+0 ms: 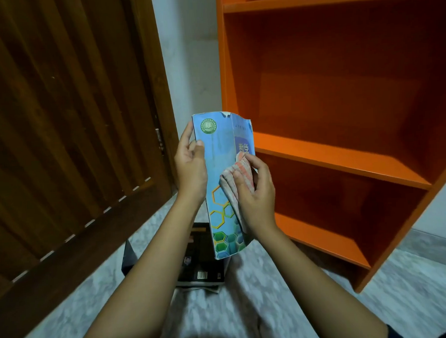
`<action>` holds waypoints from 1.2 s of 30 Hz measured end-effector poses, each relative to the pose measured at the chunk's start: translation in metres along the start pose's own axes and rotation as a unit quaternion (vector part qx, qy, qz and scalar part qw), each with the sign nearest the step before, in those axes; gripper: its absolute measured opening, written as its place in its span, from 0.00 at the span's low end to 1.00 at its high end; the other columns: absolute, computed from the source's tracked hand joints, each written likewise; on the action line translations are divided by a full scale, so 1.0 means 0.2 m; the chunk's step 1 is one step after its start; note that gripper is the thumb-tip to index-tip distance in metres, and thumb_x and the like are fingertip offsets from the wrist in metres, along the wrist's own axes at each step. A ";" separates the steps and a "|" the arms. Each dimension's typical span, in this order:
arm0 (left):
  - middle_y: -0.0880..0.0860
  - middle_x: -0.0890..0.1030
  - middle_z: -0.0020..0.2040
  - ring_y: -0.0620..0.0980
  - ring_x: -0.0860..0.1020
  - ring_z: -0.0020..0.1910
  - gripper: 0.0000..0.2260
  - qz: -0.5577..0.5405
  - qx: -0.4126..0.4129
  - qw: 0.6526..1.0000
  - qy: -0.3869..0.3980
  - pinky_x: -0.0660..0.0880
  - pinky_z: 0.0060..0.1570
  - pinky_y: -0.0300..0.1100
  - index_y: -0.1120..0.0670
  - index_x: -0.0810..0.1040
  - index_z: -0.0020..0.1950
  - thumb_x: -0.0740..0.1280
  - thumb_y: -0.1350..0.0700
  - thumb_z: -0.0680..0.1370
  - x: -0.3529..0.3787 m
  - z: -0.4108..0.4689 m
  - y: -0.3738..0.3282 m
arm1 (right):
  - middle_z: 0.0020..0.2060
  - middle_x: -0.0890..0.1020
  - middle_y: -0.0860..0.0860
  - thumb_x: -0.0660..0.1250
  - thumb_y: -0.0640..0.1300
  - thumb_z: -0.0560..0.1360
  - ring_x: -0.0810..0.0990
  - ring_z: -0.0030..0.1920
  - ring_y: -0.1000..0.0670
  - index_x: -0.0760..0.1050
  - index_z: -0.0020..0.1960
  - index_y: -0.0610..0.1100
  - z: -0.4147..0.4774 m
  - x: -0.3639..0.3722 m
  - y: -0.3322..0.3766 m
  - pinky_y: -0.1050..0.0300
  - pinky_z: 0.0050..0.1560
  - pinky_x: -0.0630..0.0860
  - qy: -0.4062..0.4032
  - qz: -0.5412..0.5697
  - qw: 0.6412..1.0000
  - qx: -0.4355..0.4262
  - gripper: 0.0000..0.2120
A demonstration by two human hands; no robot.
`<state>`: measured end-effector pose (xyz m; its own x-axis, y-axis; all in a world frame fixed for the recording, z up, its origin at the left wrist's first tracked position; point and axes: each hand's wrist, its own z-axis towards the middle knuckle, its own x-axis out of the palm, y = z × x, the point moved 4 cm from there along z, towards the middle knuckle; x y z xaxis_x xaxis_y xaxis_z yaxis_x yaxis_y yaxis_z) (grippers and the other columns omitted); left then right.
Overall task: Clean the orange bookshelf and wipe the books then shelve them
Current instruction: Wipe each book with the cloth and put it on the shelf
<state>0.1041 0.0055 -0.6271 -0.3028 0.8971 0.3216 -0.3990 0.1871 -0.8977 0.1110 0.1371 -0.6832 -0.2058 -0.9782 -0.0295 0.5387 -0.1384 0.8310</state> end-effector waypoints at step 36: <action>0.56 0.78 0.62 0.49 0.81 0.51 0.17 -0.114 0.034 0.993 0.015 0.79 0.45 0.42 0.54 0.67 0.70 0.56 0.63 0.82 0.14 0.02 -0.14 | 0.77 0.55 0.48 0.49 0.52 0.82 0.52 0.77 0.48 0.52 0.77 0.53 -0.14 -0.04 0.00 0.44 0.74 0.54 0.095 -0.103 0.971 -0.195 0.24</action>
<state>0.1033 0.0230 -0.5914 -0.1726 0.8467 0.5033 -0.5118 0.3595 -0.7802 0.1353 0.1415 -0.6985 -0.2078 -0.9294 -0.3051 0.7779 -0.3461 0.5244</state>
